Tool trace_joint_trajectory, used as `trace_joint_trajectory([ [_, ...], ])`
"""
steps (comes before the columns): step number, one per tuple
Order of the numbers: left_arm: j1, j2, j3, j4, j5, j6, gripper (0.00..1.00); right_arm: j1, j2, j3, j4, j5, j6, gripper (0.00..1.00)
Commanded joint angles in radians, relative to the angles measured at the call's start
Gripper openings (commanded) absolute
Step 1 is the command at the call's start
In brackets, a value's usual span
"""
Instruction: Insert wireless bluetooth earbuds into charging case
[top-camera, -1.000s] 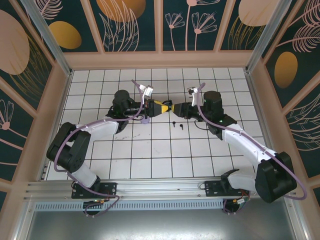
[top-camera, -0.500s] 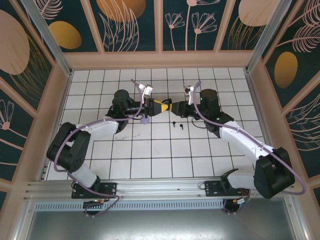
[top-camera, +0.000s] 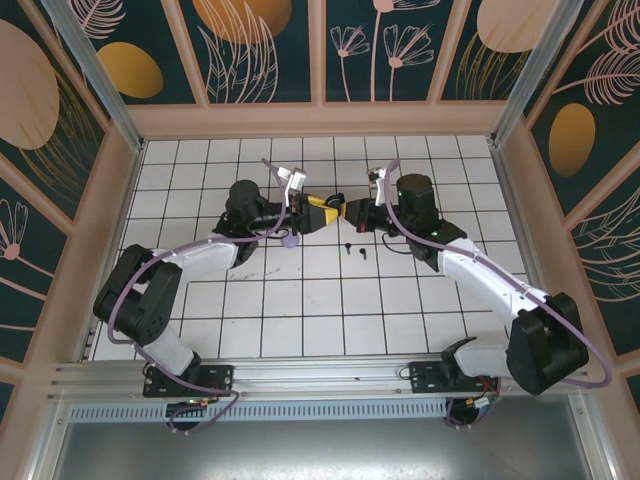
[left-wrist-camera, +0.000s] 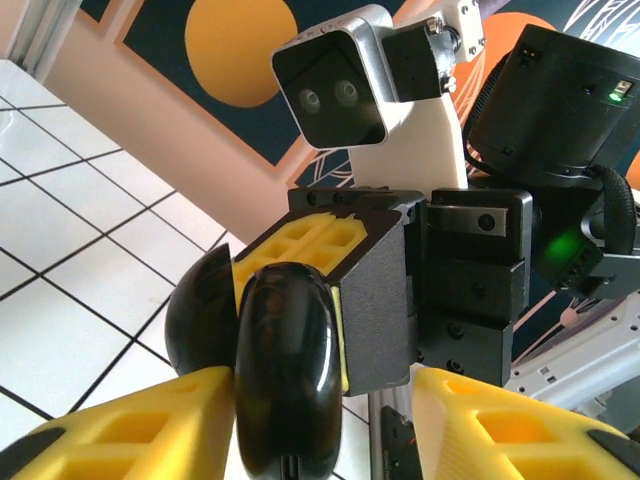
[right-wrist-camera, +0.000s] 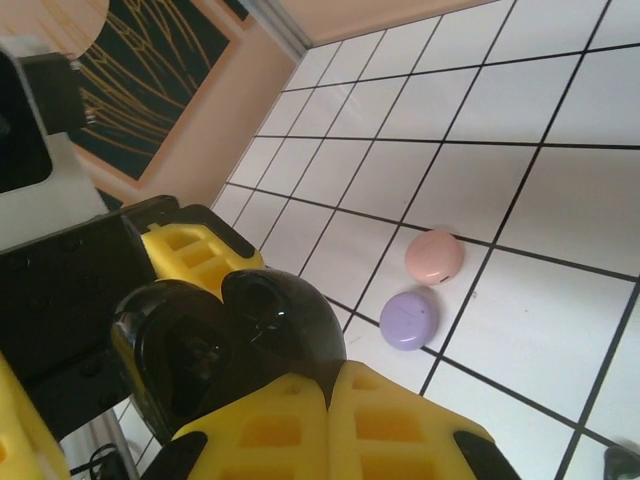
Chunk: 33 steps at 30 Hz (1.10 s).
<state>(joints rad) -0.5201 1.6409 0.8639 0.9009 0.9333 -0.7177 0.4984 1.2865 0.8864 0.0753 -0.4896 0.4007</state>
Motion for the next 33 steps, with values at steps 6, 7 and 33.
trace_joint_trajectory([
  [6,0.001,-0.082,0.0,-0.112,-0.118,0.154,0.65,-0.001,0.005,0.093,-0.158,0.136,-0.089,0.0],
  [7,0.003,-0.092,0.014,-0.16,-0.117,0.188,0.66,-0.001,0.004,0.099,-0.175,0.146,-0.106,0.0],
  [33,0.012,0.066,0.61,-1.445,0.011,0.978,0.63,0.092,0.006,0.262,-0.496,0.354,-0.573,0.0],
])
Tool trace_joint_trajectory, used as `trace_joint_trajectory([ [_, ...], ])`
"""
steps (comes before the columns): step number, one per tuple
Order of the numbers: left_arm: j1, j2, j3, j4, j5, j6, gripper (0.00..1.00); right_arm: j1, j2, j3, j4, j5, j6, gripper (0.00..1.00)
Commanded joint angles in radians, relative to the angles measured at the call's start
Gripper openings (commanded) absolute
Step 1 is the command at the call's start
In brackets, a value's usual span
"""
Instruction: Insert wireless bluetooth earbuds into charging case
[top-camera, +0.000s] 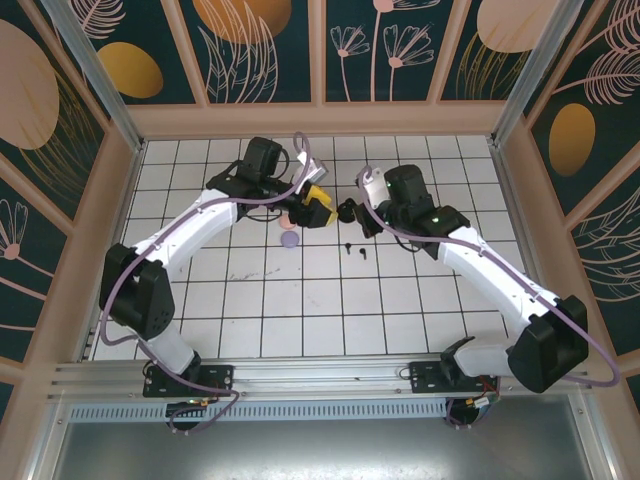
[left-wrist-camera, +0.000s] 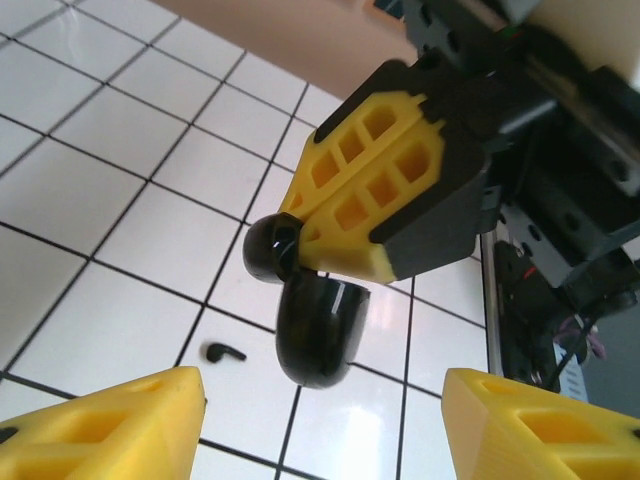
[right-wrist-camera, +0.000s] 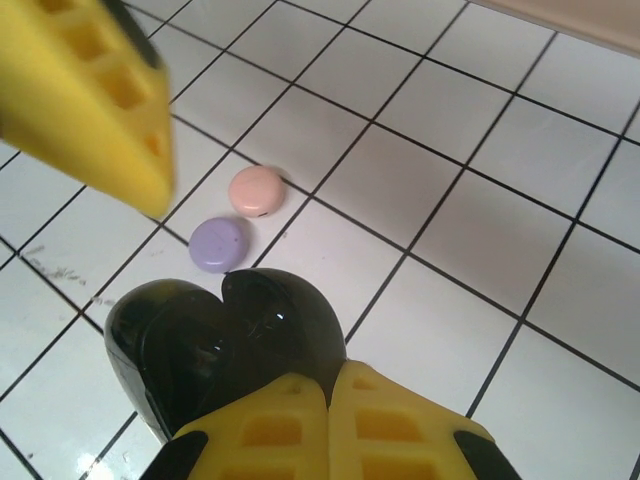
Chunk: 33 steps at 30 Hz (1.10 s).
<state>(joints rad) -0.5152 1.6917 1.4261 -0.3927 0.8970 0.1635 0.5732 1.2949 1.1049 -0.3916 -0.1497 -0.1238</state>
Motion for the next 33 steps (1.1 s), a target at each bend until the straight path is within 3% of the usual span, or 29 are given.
trace_joint_trajectory([
  [1,0.007,0.016,0.058,-0.168,0.054,0.107,0.63,0.025,0.002,0.048,-0.034,0.015,-0.051,0.0],
  [17,0.007,0.076,0.09,-0.217,0.084,0.142,0.57,0.101,0.071,0.122,-0.084,0.044,-0.068,0.0],
  [24,0.007,0.088,0.101,-0.219,0.103,0.147,0.45,0.103,0.073,0.124,-0.08,0.041,-0.063,0.0],
  [33,0.007,0.093,0.093,-0.224,0.125,0.154,0.46,0.105,0.083,0.13,-0.072,0.035,-0.056,0.0],
])
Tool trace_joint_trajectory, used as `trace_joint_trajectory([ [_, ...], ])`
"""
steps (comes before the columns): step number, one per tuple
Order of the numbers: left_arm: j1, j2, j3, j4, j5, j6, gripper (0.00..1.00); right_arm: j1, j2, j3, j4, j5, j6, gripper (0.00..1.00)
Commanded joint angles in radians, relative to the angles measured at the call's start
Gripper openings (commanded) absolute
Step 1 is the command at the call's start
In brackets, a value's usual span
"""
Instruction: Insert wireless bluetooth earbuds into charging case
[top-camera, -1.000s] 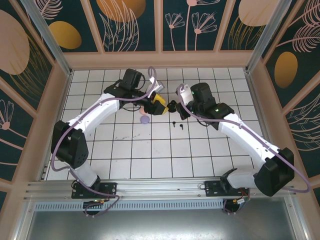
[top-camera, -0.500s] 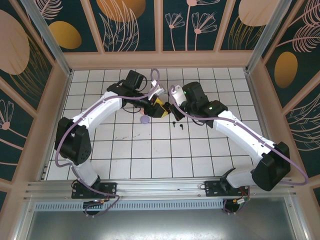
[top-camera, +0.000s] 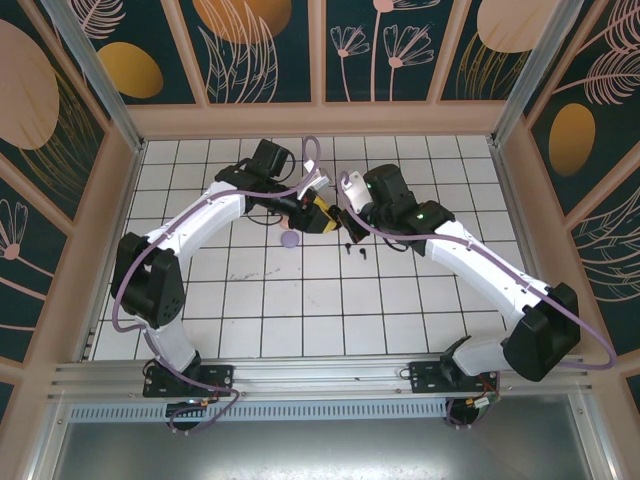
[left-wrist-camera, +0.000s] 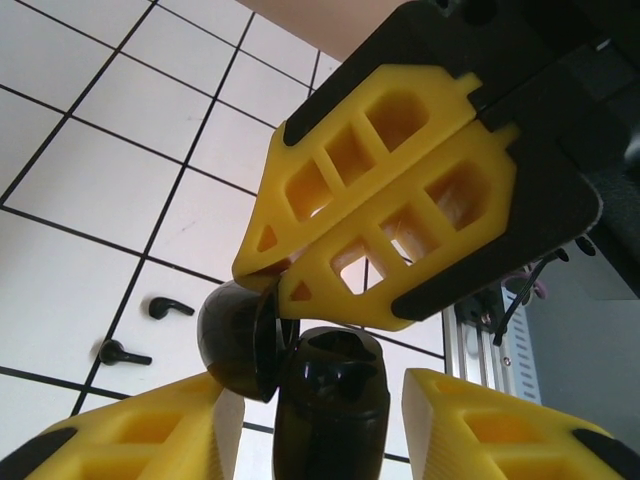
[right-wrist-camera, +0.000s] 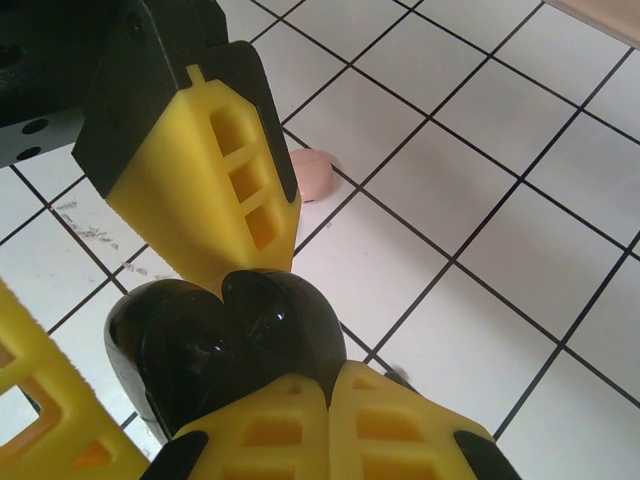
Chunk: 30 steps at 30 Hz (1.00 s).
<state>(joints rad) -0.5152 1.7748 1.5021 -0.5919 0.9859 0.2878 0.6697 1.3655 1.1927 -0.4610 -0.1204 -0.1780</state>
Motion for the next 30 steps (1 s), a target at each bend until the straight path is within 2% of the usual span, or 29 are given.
trace_joint_trajectory([
  [1,0.007,0.008,0.014,-0.026,0.037,0.031,0.47,0.008,0.013,0.042,-0.001,0.005,-0.003,0.0],
  [9,0.007,0.003,-0.004,-0.032,0.052,0.043,0.38,0.008,0.017,0.045,0.006,0.011,-0.001,0.0],
  [12,0.007,0.002,-0.009,-0.034,0.059,0.047,0.39,0.008,0.018,0.045,0.006,0.013,0.0,0.0],
  [14,0.007,0.002,-0.014,-0.034,0.062,0.047,0.43,0.008,0.018,0.047,0.007,0.012,0.002,0.0],
  [17,0.007,0.002,-0.019,-0.031,0.065,0.048,0.42,0.008,0.019,0.047,0.01,0.011,0.003,0.0],
  [30,0.007,-0.005,-0.058,0.051,0.076,-0.001,0.13,0.008,0.024,0.054,0.015,0.011,0.013,0.0],
])
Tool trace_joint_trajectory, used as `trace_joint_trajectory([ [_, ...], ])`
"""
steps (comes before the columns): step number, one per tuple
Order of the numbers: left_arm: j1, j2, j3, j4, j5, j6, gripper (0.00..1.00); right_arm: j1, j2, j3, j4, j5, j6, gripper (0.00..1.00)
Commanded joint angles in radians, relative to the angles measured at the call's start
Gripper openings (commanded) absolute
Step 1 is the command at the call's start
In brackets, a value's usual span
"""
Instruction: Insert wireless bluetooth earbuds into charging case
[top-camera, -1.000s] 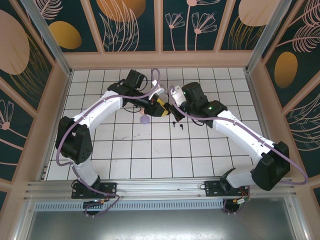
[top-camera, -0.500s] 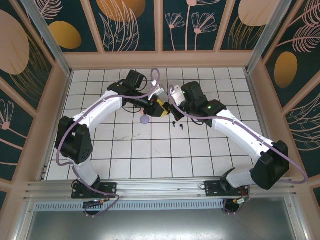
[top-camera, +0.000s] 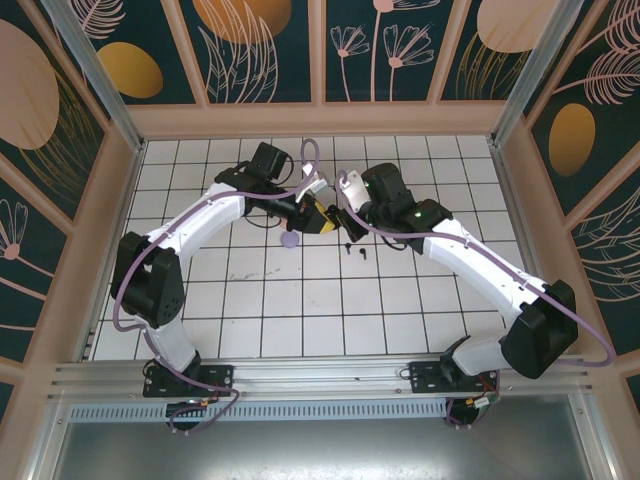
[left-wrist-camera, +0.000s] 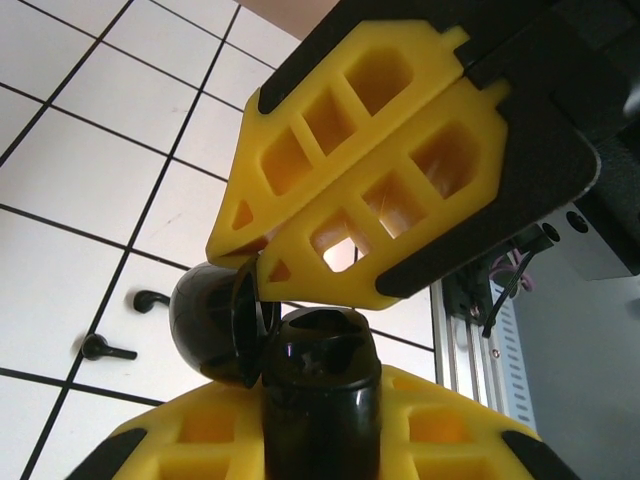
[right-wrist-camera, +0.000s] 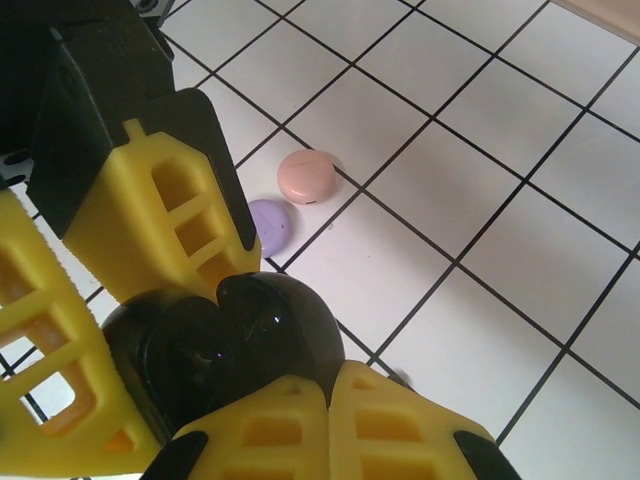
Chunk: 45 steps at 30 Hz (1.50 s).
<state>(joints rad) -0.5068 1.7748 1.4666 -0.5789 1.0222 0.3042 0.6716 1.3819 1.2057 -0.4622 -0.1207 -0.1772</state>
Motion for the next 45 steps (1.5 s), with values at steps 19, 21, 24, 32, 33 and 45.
trace_joint_trajectory([
  [19,-0.001,-0.124,-0.189,0.308,0.018,-0.152,0.0,-0.092,-0.058,0.055,0.032,-0.054,0.08,0.42],
  [21,-0.001,-0.128,-0.197,0.323,0.021,-0.161,0.0,-0.11,-0.081,0.049,0.049,-0.082,0.102,0.45],
  [24,-0.001,-0.135,-0.209,0.342,0.029,-0.171,0.0,-0.119,-0.104,0.044,0.059,-0.118,0.122,0.46],
  [32,-0.001,-0.169,-0.236,0.406,0.004,-0.204,0.0,-0.198,-0.167,0.027,0.104,-0.243,0.195,0.47],
  [33,-0.001,-0.179,-0.247,0.429,-0.01,-0.214,0.0,-0.205,-0.176,0.024,0.109,-0.249,0.21,0.47],
  [45,-0.001,-0.427,-0.459,0.951,-0.353,-0.403,0.0,-0.257,-0.21,-0.117,0.051,-0.088,0.418,0.51],
])
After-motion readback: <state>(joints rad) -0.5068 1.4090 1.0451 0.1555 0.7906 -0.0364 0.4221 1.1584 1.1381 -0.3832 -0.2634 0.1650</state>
